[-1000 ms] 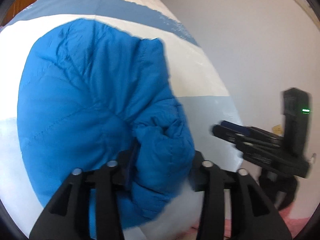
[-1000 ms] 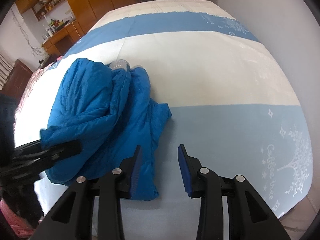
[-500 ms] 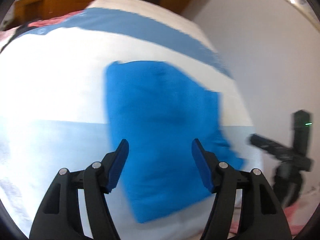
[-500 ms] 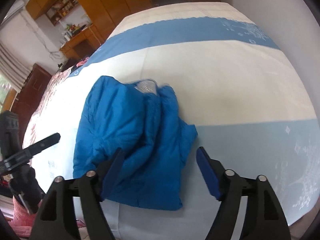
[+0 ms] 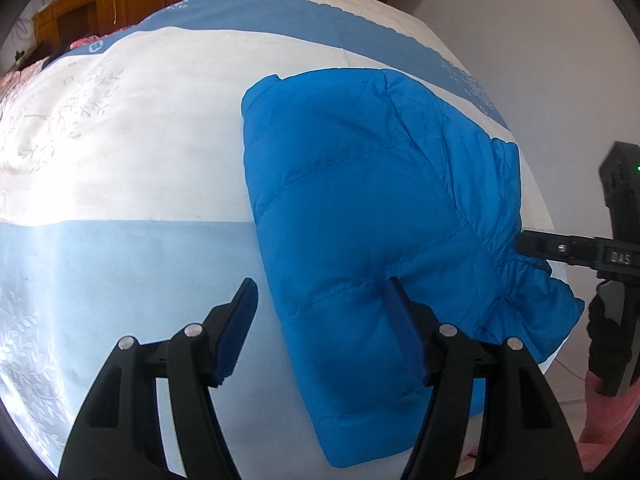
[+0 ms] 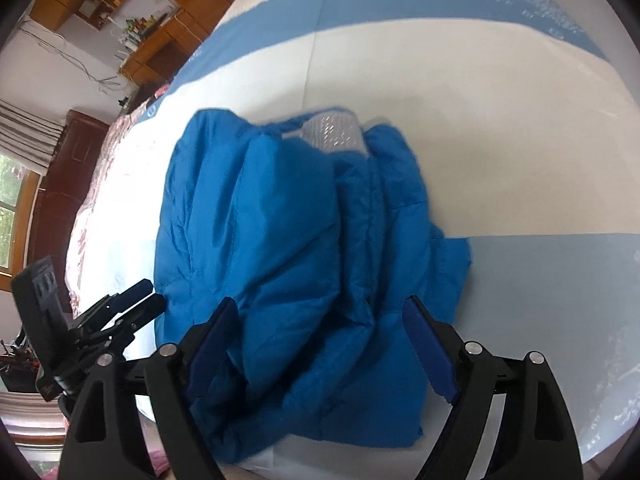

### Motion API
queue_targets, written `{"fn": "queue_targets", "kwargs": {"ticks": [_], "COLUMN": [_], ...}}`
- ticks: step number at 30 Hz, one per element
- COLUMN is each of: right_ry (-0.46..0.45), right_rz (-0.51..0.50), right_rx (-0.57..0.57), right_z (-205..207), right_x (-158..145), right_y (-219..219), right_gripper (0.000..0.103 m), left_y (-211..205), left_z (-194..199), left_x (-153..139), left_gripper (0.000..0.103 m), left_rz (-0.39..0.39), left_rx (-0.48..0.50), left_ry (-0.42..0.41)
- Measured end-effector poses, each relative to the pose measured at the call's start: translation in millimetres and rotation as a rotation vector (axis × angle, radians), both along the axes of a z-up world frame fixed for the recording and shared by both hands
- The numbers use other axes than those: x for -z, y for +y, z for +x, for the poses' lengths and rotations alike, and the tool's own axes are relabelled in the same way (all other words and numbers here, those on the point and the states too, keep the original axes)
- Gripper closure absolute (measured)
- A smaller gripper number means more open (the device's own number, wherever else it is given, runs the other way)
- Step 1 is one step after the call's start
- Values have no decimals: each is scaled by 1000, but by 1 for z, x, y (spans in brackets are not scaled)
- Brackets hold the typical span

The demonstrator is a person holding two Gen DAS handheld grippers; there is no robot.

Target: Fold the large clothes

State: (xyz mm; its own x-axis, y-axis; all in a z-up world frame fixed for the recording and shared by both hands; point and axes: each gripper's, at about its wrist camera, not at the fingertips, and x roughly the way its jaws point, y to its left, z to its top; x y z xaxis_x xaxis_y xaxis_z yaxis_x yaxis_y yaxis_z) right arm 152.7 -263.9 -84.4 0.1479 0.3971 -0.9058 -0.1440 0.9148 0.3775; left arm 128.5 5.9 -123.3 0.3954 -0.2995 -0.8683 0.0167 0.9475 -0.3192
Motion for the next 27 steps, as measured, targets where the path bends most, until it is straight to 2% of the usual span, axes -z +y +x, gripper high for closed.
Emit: {"fn": "queue_targets", "kwargs": {"ticks": [2,3,5,6,7,9,12,15,18,22,27], "right_ry": [17,24,26,18,3,-28,-115,-229,-270,-277,-269], "right_rz": [3,9,10,12,26,30,-22,-76,-41,24,91], "right_rx": [-2,-9,-18,-25,-41,-62,-104,-141,-138,-106,-40], "right_z": [4,6,7,8,8,6,-1,-18,-28,-34,-39], "right_x": [6,11,15,15,13,5,-14,-39,-58,-77,-86], "right_y": [5,9,16,18,22,25,35,46,39,15,-23], "right_gripper": [20,28,39,51,56,72,85,88,90,91,91], "left_y": [-2,-1,1,1,-1,0,2,0,-2,-10,-37], "left_z": [0,0,-1,-2,-1,-1,-2,0,-1,-2,-3], "left_x": [1,1,0,0,1,0,-4,-9,-19,-34,-51], "left_gripper": [38,38,38,38,38,38,38,38,38,38,38], "left_rz": [0,0,6,8,9,12,14,12,10,-6,-25], "left_rx": [2,2,1,1,0,-3,-11,-16,-11,7,76], "left_ry": [-2,-3,-4,-5,-4,-4,-8,-15,-33,-62,-104]}}
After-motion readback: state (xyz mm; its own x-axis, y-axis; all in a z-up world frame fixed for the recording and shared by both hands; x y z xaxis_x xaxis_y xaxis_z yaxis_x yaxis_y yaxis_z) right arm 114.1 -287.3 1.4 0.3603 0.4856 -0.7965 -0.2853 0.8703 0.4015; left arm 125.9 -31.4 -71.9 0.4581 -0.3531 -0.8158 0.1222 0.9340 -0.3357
